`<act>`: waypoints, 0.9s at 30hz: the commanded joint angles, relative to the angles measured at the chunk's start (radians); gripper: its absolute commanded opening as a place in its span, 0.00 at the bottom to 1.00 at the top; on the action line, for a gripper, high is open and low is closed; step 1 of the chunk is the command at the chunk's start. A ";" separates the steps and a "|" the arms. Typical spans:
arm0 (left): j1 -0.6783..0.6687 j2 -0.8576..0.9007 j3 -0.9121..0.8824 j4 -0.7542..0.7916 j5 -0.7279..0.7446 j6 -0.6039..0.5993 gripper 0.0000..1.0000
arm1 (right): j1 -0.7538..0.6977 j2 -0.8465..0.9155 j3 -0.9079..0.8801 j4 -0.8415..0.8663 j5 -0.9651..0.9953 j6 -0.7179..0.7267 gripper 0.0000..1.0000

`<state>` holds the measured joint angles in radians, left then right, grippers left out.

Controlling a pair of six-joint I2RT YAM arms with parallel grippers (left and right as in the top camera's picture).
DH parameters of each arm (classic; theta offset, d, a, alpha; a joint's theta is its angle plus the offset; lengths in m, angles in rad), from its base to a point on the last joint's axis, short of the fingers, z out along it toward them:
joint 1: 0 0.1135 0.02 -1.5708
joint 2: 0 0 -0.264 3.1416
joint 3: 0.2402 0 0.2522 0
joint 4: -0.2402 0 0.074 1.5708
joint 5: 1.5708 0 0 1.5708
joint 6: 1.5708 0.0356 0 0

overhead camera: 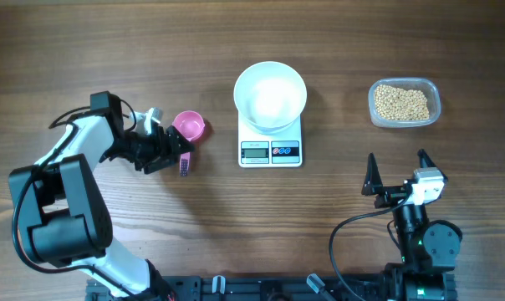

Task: Scoop item into bowl and weigh 150g on scale
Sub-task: 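Reach the left gripper to the pink scoop handle and grasp it, then lift the pink scoop with the left gripper toward the scale center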

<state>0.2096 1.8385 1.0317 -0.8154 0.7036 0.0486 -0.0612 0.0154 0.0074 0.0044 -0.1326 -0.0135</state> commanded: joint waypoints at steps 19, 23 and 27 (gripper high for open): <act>-0.100 0.093 -0.002 0.114 0.047 0.023 0.65 | 0.004 -0.008 -0.002 0.003 0.013 -0.011 1.00; -0.100 0.093 -0.002 0.125 0.039 0.023 0.58 | 0.004 -0.008 -0.002 0.003 0.013 -0.012 0.99; -0.100 0.093 -0.002 0.125 0.032 0.023 0.42 | 0.004 -0.008 -0.002 0.003 0.013 -0.012 1.00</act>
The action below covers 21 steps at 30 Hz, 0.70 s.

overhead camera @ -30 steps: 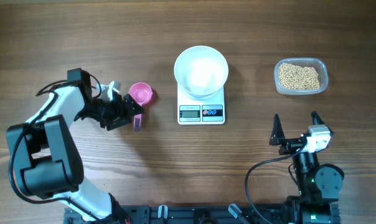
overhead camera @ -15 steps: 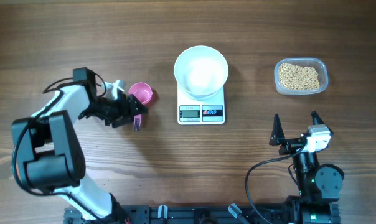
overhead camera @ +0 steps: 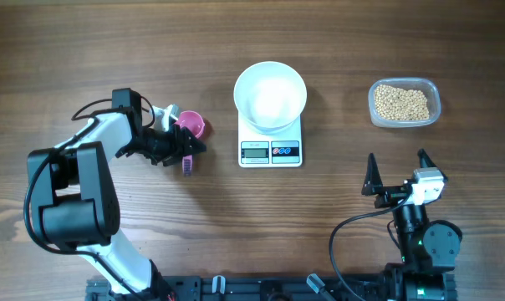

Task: Scoop item into bowl and weigh 150g on scale
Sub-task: 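Lift the pink scoop with the left gripper toward the scale center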

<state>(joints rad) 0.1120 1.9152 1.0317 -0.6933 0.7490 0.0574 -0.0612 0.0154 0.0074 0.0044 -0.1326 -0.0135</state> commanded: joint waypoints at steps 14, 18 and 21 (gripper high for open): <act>-0.002 0.014 0.002 0.024 0.030 -0.021 0.04 | 0.004 -0.008 -0.002 0.003 0.013 -0.012 1.00; 0.010 -0.023 0.020 0.020 0.245 -0.021 0.04 | 0.004 -0.008 -0.002 0.003 0.013 -0.011 1.00; 0.031 -0.082 0.031 0.017 0.457 -0.021 0.04 | 0.004 -0.008 -0.002 0.003 0.013 -0.012 1.00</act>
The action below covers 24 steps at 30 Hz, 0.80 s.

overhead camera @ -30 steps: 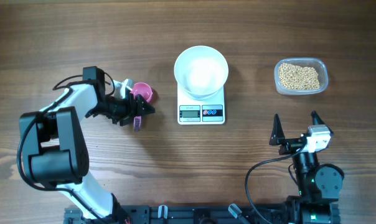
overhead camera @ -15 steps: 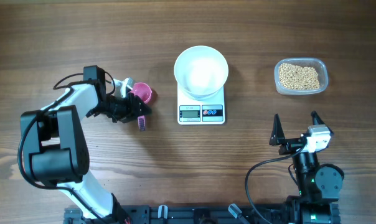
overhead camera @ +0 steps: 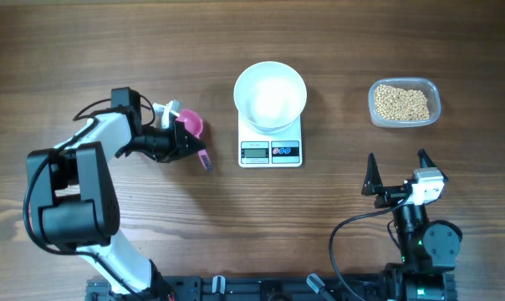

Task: Scoop item into bowl and weigh 150g on scale
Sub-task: 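Lift the pink scoop with the left gripper toward the scale center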

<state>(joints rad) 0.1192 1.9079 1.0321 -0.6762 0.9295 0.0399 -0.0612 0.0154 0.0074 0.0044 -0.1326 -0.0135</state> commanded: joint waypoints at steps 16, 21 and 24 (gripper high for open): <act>-0.046 -0.495 0.031 -0.147 0.506 -0.003 0.04 | 0.004 -0.008 -0.002 0.003 0.013 -0.012 1.00; -0.053 -0.509 0.031 0.008 0.505 -0.140 0.04 | 0.004 -0.008 -0.002 0.003 0.013 -0.012 1.00; -0.061 -0.509 0.031 0.006 0.503 -0.153 0.04 | 0.004 -0.008 -0.002 0.010 0.013 -0.013 1.00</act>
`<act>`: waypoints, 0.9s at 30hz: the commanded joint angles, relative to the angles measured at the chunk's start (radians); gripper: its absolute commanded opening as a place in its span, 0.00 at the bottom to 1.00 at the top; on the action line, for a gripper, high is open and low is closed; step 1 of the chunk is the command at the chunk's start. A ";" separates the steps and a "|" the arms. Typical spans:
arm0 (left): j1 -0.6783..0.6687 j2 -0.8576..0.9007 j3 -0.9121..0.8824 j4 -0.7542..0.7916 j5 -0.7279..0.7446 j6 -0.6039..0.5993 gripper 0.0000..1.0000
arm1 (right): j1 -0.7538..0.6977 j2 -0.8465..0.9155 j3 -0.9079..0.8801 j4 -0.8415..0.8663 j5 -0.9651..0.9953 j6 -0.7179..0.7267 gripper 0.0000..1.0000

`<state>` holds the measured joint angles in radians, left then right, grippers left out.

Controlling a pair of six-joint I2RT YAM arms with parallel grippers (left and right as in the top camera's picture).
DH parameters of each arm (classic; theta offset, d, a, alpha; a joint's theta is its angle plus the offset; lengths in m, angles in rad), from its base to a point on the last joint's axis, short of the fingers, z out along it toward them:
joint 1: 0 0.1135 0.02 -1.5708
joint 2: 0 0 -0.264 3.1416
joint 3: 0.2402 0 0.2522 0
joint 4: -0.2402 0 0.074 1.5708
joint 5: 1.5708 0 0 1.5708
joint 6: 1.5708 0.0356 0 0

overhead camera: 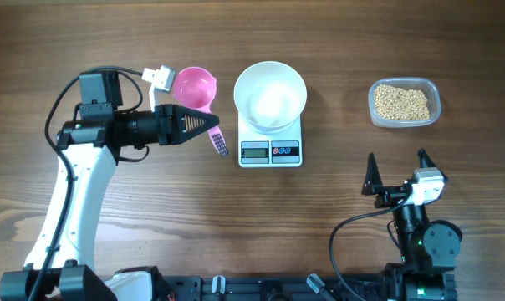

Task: Scoop item into bowl and weigh 150g on scale
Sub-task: 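Lift the pink scoop with the left gripper toward the scale center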

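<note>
Only the overhead view is given. A pink scoop [195, 87] with a purple handle end [220, 144] is raised just left of the white bowl [270, 94]. My left gripper [207, 124] reaches in from the left and is shut on the scoop's handle. The bowl stands on a white digital scale [270, 151]. A clear tub of beige beans [404, 103] sits at the far right. My right gripper [395, 172] is open near the front right, far from everything.
A white tag or connector [159, 76] with cable hangs by the left wrist. The left arm [77, 192] stretches across the left part of the wooden table [319, 226]. The right arm's base is at the front edge.
My left gripper has moved right and toward the back with the scoop. The scoop's cup now shows larger and sits near the bowl's left rim. The right arm has not moved.
My left gripper was first at the scoop's handle, with the scoop lying left of the scale. It then sat closer around the handle, and the scoop turned with its handle swung right. Now the scoop is held up beside the bowl.
</note>
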<state>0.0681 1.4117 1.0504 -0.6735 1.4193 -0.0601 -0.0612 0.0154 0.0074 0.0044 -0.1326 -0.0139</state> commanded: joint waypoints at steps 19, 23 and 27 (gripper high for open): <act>-0.147 -0.013 0.012 0.696 -0.147 -0.563 0.04 | 0.004 -0.007 0.050 0.439 -0.457 1.346 1.00; -0.129 -0.013 0.012 0.821 -0.146 -0.708 0.04 | 0.004 0.054 0.222 0.340 -0.438 1.211 1.00; -0.130 -0.013 0.012 0.827 -0.191 -0.712 0.04 | 0.004 0.244 0.481 0.107 -0.469 0.916 0.99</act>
<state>-0.0643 1.4090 1.0523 0.1478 1.2686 -0.7086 -0.0612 0.1356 0.3180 0.2207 -0.5697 1.1366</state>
